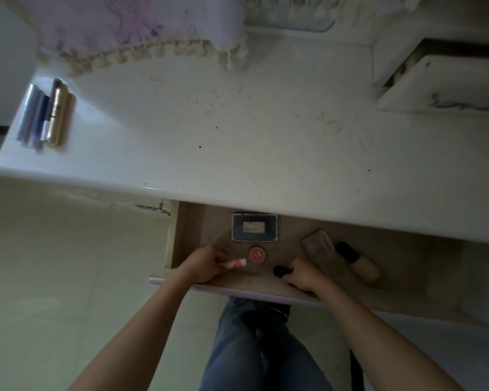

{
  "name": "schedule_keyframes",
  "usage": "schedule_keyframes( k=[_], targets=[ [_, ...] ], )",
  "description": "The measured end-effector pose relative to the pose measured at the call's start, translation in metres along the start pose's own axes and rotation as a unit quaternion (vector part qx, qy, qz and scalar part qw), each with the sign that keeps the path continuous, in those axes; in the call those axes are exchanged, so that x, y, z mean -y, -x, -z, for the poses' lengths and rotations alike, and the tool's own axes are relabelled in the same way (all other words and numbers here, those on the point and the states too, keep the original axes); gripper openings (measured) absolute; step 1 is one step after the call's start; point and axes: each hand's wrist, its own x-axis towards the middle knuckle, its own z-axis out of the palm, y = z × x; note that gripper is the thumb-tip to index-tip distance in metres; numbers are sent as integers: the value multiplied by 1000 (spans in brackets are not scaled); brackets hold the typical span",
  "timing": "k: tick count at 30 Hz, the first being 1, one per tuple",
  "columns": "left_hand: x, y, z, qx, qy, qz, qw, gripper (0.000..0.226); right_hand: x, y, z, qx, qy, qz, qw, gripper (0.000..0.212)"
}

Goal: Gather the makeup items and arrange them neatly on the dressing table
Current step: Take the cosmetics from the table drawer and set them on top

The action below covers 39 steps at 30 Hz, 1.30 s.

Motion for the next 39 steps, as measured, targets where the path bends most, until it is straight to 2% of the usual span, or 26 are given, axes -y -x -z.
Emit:
schedule_keyframes(
  k=[5,6,11,13,17,18,23,31,39],
  targets=[
    [-1,12,-8,-69,50,-15,996,19,-10,18,-2,-58,-51,12,997,36],
    [-7,24,-9,-91,69,-36,993,15,-12,33,-3,-92,-73,16,993,35],
    [-21,50,-17,-213,225,-52,949,10,-15,66,4,-167,-164,32,972,9],
    [-26,62,-19,-240,283,-45,928,9,-16,84,9,-205,-175,32,963,18],
    [-39,86,-19,-277,312,-50,907,8,-15,112,25,-234,-183,46,954,32],
    [-42,93,-19,-285,318,-56,903,6,-15,118,28,-237,-174,52,954,34],
    [-54,136,-30,-349,362,-73,861,24,-17,150,40,-231,-161,112,953,33],
    [-69,189,-78,-431,431,-74,790,20,-18,192,45,-212,-92,210,950,31],
    [-27,253,-94,-532,456,-26,712,19,35,225,18,-147,-49,319,935,26]
  ],
)
